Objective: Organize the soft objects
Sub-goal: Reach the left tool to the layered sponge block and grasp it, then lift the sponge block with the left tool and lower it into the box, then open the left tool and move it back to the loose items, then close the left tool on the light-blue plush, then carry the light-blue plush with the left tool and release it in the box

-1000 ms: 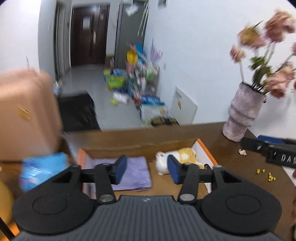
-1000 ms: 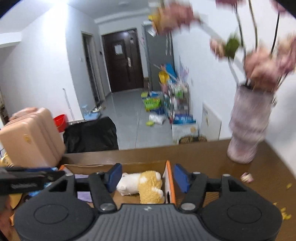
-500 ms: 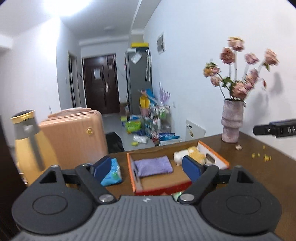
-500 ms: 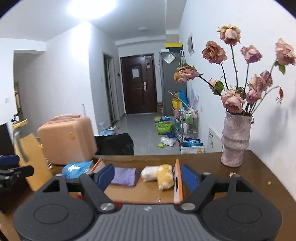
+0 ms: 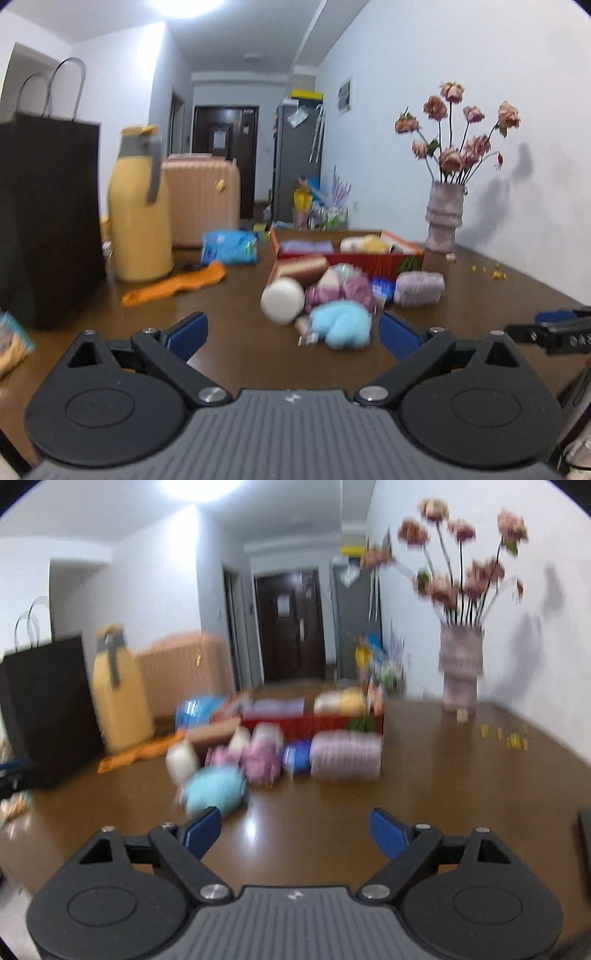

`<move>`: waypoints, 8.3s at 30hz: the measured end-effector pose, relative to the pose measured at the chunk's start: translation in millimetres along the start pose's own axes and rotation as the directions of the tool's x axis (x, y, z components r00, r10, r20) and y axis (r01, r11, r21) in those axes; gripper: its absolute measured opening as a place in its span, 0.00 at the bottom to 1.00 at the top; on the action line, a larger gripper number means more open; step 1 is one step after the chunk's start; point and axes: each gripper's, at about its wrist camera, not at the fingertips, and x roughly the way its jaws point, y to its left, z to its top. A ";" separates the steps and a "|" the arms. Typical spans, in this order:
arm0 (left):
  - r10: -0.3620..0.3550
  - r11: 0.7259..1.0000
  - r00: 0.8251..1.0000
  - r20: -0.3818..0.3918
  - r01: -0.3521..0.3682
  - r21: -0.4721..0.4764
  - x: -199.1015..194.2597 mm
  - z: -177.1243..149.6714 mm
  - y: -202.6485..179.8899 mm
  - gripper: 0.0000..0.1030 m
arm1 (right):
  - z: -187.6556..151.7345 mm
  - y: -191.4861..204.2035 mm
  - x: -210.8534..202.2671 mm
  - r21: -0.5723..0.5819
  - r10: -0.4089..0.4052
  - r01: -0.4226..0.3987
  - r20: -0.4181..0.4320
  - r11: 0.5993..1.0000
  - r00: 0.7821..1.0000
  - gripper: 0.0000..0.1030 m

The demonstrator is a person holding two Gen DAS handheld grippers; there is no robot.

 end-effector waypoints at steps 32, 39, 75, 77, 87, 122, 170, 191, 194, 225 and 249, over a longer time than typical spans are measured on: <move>-0.121 0.951 0.972 -0.203 0.056 -0.303 271.3 66.2 52.6 0.51 | 149.6 19.7 266.0 0.042 0.345 -0.343 -0.054 0.938 0.937 0.49; -0.191 0.905 0.944 -0.268 0.064 -0.421 316.7 54.6 68.0 0.37 | 158.4 16.4 347.6 0.150 0.422 -0.402 -0.142 0.903 0.896 0.34; -0.454 0.871 0.858 -0.239 0.371 -0.321 99.8 -37.1 -17.5 0.57 | -17.6 -27.4 62.2 0.282 0.375 -0.353 -0.026 0.892 0.927 0.32; -0.452 0.867 0.851 -0.267 0.349 -0.354 108.3 -38.2 -16.3 0.56 | -17.3 -25.1 68.3 0.283 0.373 -0.347 -0.042 0.894 0.927 0.32; -0.434 0.868 0.853 -0.290 0.309 -0.389 127.3 -32.2 -14.8 0.33 | -16.2 -22.9 88.4 0.338 0.356 -0.309 -0.085 0.889 0.931 0.27; -0.089 0.996 0.902 -0.423 0.078 -0.044 442.0 124.0 14.3 0.39 | 184.7 -3.1 404.5 0.149 0.256 -0.225 -0.244 0.963 0.935 0.40; -0.051 0.999 0.991 -0.121 0.048 -0.026 14.0 -19.0 -11.1 0.97 | -62.4 33.9 -10.3 -0.047 0.019 -0.012 0.144 0.999 0.989 0.85; -0.027 0.996 0.976 -0.217 0.009 -0.085 156.2 -1.6 13.8 0.77 | 12.7 39.7 116.8 -0.086 0.116 -0.114 0.022 0.990 0.993 0.65; -0.027 0.995 0.971 -0.238 0.002 -0.102 186.4 3.3 20.8 0.70 | 26.7 44.0 150.0 -0.081 0.147 -0.148 -0.014 0.986 0.989 0.58; -0.408 0.910 0.842 -0.353 0.342 -0.236 211.1 -18.5 -35.8 0.38 | 9.6 -20.9 170.1 0.337 0.280 -0.231 -0.103 0.913 0.955 0.35; -0.483 0.870 0.852 -0.201 0.440 -0.223 189.0 60.9 -41.4 0.26 | 82.8 -26.5 130.6 0.269 0.327 -0.330 0.057 0.905 0.943 0.32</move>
